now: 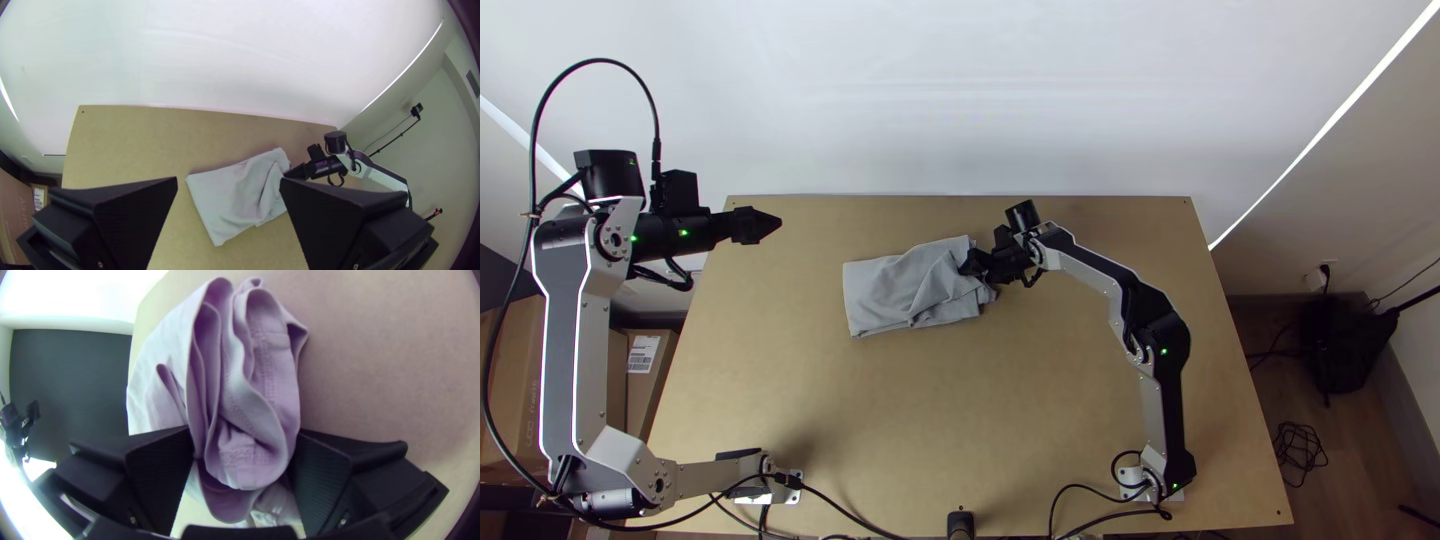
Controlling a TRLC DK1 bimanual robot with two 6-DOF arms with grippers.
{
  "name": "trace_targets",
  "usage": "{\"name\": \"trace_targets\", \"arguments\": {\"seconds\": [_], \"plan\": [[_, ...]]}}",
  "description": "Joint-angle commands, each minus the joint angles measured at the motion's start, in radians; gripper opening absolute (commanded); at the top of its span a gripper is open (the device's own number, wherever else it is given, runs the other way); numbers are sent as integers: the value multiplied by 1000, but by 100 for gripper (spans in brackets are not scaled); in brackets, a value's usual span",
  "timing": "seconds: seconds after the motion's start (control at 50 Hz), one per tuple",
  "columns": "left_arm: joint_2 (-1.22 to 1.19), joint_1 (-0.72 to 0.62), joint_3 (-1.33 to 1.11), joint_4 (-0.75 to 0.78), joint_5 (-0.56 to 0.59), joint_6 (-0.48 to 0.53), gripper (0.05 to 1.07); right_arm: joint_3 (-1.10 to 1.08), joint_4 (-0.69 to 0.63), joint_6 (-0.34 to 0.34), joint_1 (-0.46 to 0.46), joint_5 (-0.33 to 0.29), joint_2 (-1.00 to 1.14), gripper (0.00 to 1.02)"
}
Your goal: Fold the t-shirt
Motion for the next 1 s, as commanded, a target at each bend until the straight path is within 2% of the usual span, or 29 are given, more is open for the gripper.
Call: {"name": "trace_targets", "arguments": {"seconds": [0.0,0.02,0.06,0.1,0.14,0.16,0.26,0.34,0.5,0.68,0.98], "plan": [[-29,9,-15,-14,9,13,103,4,-50,-22,26,-33,37,64],[-30,10,-15,-14,9,13,103,3,-62,-34,29,-35,37,62],[-32,10,-13,-14,9,13,103,-2,-79,-56,37,-37,37,49],[-33,10,-13,-15,9,13,103,-3,-85,-62,40,-37,37,30],[-37,10,-13,-15,9,13,103,-3,-85,-67,38,-37,42,6],[-38,10,-13,-15,9,13,103,-3,-85,-74,37,-37,42,1],[-46,12,-13,-17,9,13,103,-5,-80,-71,11,-29,40,2],[-52,17,-16,-17,7,13,103,-9,-65,-60,-29,6,33,2],[-63,33,-25,-18,9,22,103,-48,-20,-51,-146,49,-7,2],[-76,38,-39,-18,9,30,103,-103,22,-50,-334,75,-64,2],[-76,40,-30,-15,12,31,103,-172,65,-7,-658,212,-153,2]]}}
